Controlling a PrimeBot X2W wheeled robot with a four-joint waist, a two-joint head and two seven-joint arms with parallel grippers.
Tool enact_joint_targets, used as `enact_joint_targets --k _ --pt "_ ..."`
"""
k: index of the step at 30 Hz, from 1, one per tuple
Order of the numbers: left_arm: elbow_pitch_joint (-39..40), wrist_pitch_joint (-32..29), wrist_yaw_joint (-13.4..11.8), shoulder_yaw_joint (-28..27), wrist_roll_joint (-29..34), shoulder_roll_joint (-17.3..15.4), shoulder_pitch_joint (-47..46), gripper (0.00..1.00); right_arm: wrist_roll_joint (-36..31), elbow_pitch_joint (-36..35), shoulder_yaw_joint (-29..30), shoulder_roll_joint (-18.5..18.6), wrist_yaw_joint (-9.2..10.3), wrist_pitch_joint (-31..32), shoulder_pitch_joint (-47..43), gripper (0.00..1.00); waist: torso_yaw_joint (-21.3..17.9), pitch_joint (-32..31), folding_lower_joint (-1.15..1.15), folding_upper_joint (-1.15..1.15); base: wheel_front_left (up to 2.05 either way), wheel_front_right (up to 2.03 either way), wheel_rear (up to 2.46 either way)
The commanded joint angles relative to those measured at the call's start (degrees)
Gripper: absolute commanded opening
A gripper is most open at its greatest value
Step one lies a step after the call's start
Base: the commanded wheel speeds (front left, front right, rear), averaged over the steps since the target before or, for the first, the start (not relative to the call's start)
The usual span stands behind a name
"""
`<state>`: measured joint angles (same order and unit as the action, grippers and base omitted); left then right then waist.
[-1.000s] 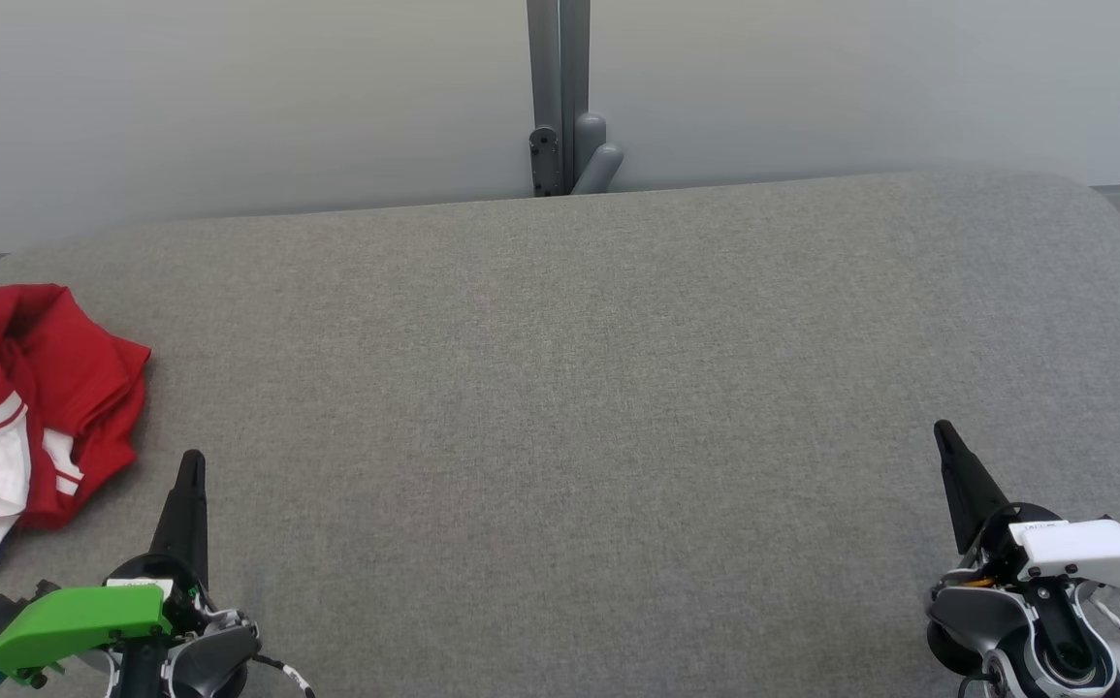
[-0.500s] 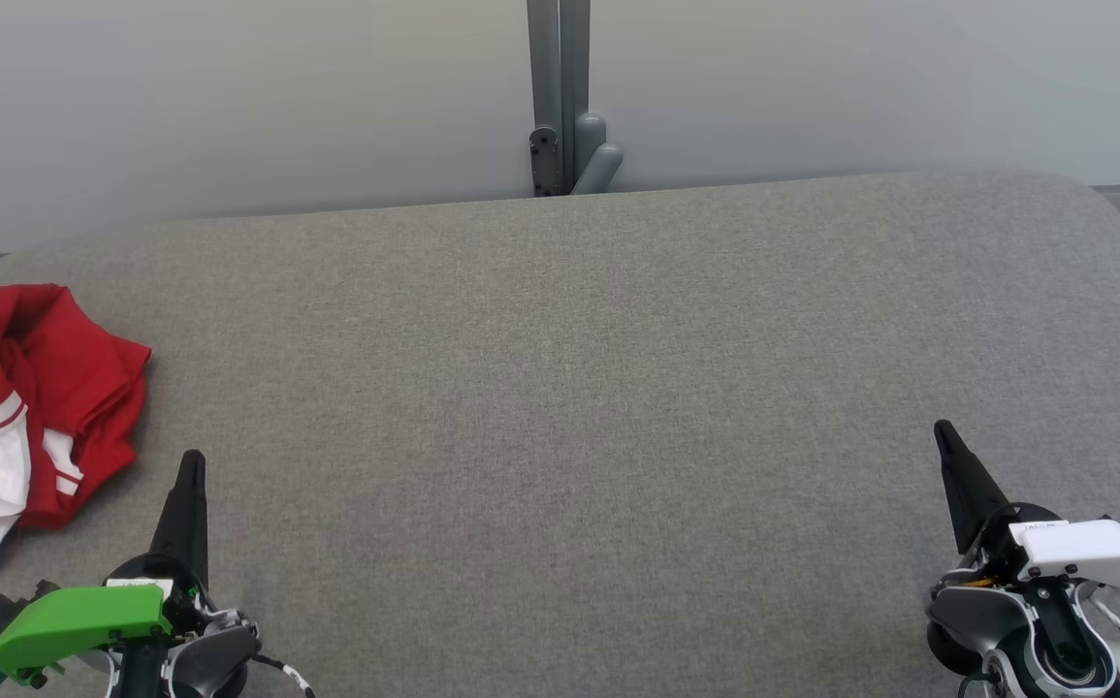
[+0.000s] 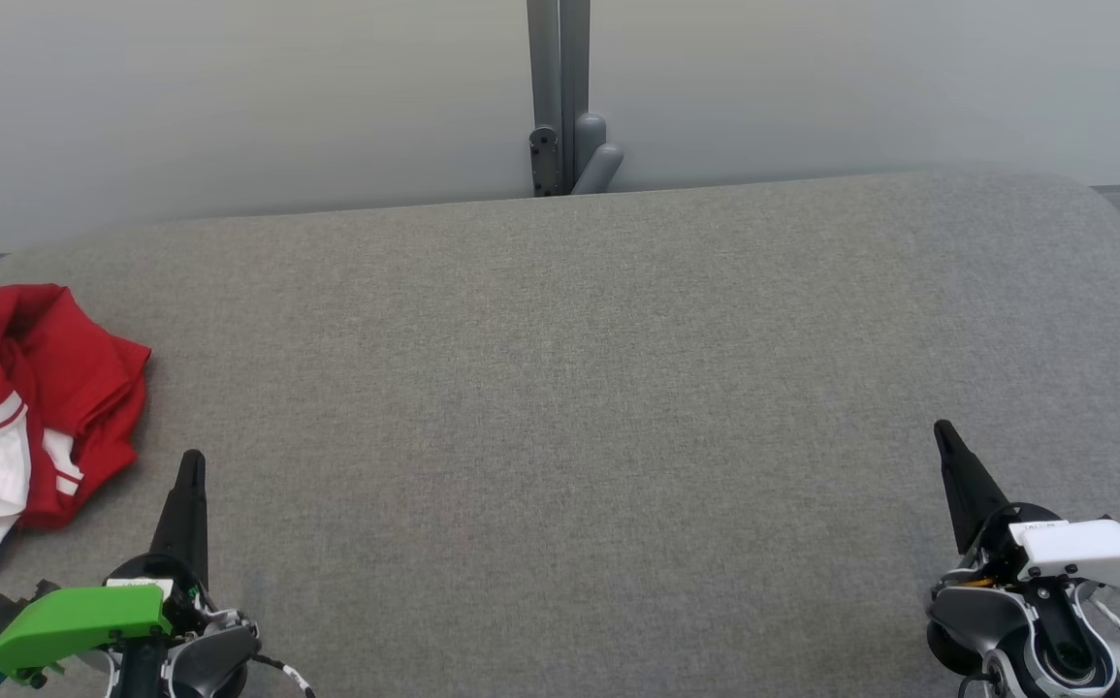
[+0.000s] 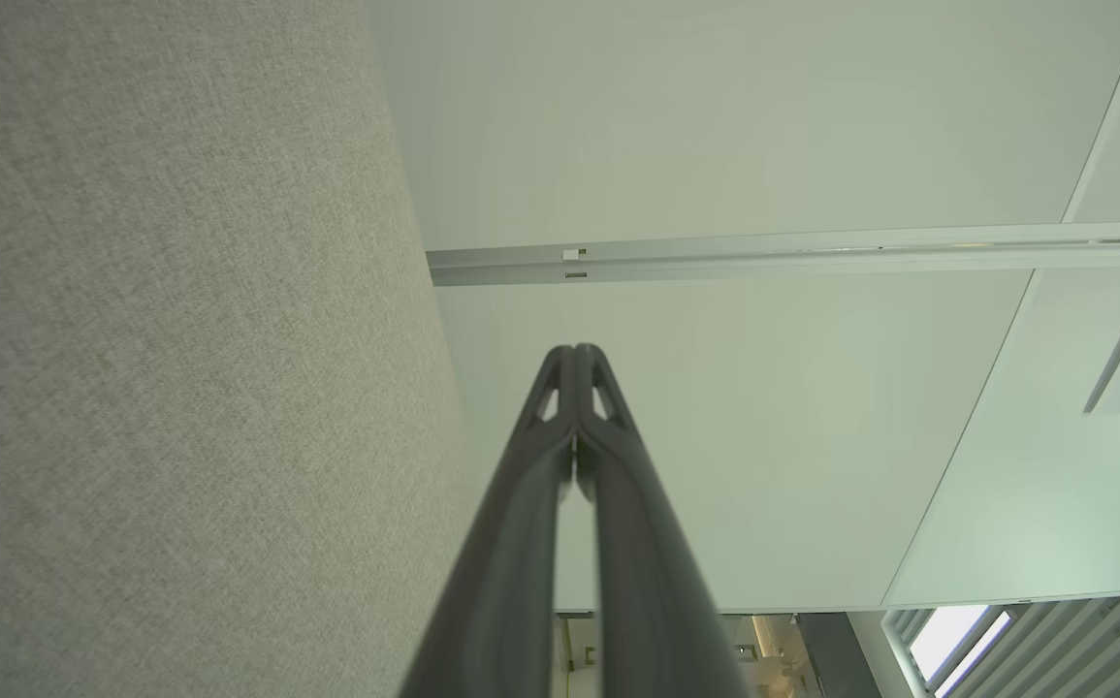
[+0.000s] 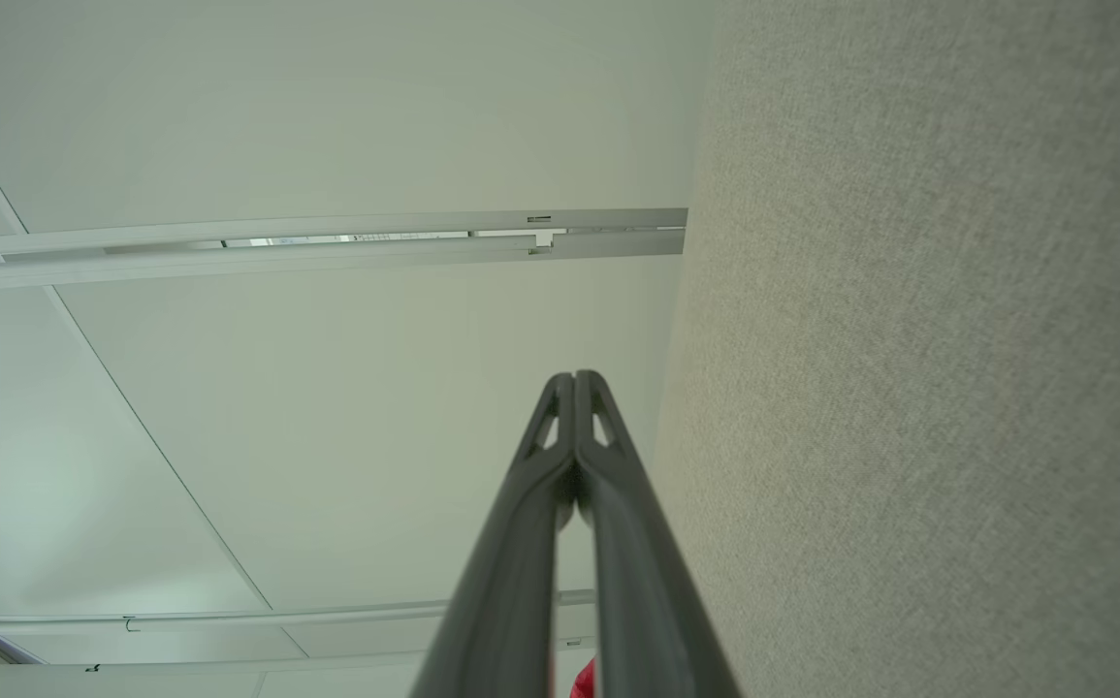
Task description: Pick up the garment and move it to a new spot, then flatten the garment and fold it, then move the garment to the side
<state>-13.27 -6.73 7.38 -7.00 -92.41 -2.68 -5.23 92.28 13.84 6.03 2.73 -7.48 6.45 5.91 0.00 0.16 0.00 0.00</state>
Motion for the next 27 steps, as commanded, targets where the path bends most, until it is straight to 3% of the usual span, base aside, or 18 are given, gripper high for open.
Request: enact_joint_targets --k 1,27 --pt "0.17 -0.12 0.24 -0.04 -0.10 -0.38 -0.43 0.00 0.42 -0.26 0.04 0.28 -0.02 0.04 0.13 0.00 0.00 0.00 0.00 0.00 0.00 0.00 0.00" --pt "0.18 -0.11 0.24 -0.03 -0.10 -0.38 -0.43 0.00 0.42 -0.26 0.04 0.28 -0.02 0.04 0.13 0.00 0.00 0.00 0.00 0.00 0.00 0.00 0.00"
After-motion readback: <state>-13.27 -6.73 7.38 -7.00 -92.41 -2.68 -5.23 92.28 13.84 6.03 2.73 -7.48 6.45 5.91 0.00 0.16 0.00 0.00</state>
